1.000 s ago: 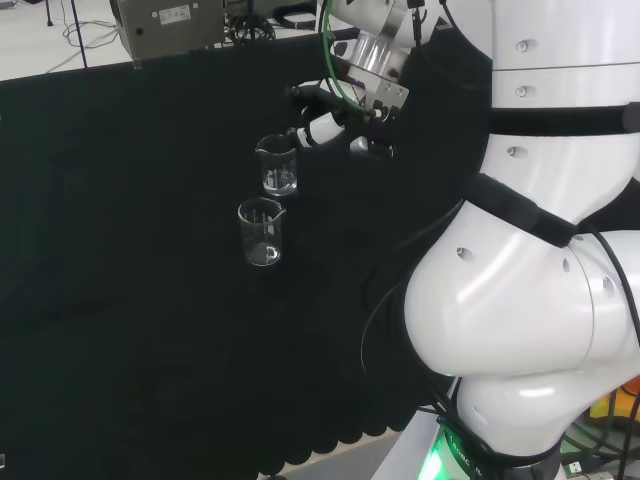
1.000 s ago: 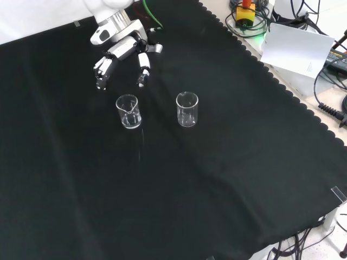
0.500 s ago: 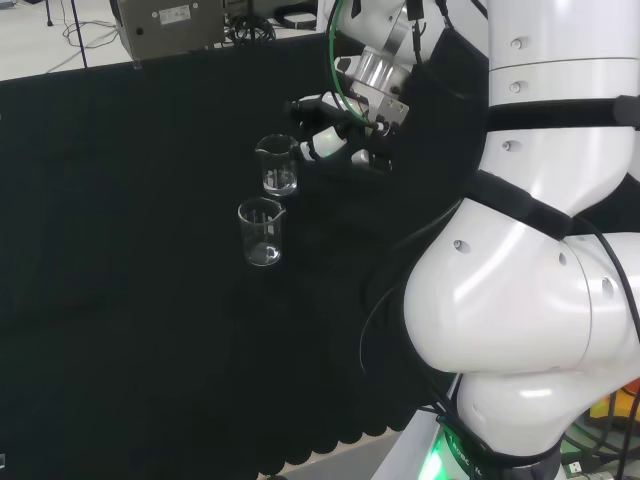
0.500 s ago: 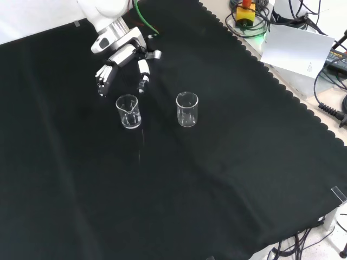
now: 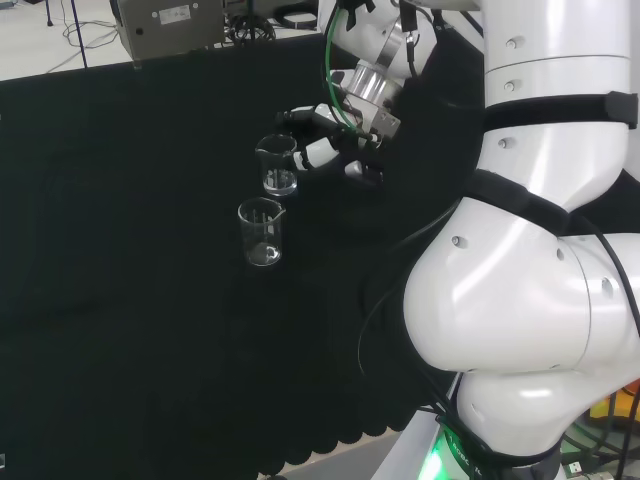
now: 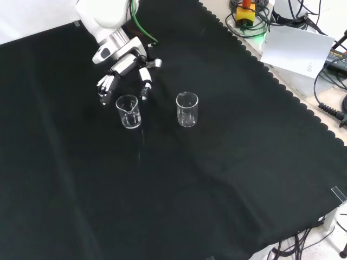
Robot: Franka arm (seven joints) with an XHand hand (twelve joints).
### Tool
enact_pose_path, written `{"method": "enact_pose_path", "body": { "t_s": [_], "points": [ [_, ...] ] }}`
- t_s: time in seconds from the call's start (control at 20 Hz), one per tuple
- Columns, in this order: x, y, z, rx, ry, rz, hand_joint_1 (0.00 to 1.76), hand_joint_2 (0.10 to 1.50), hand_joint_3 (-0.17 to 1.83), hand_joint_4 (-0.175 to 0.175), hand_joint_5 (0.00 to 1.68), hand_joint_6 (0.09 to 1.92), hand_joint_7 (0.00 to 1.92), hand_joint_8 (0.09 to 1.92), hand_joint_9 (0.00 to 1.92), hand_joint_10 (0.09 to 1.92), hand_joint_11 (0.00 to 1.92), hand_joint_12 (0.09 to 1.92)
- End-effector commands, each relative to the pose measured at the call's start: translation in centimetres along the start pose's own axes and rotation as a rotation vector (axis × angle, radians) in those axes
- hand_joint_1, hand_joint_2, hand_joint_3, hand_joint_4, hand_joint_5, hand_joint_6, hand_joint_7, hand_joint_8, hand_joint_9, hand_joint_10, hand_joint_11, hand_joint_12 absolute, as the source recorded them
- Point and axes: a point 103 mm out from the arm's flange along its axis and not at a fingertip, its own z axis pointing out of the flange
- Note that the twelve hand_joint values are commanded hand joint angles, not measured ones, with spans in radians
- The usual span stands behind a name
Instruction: Pick up the beaker on the right.
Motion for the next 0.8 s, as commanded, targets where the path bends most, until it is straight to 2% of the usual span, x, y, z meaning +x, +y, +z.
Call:
{"method": "enact_pose_path", "body": {
  "t_s": [0.05,0.45,0.8],
  "points": [
    [-0.3,0.9,1.1,0.003,0.057,-0.019,0.79,0.50,0.64,-0.024,0.43,0.09,0.14,0.66,0.31,0.64,0.00,1.38],
    [-1.4,1.1,1.5,-0.056,0.089,-0.031,0.79,0.51,0.61,-0.026,0.39,0.09,0.09,0.62,0.27,0.64,0.00,1.34],
    [-1.4,1.6,1.7,-0.026,0.070,-0.075,0.88,0.51,0.59,-0.025,0.46,0.09,0.25,0.66,0.35,0.64,0.00,1.34]
  ]
}}
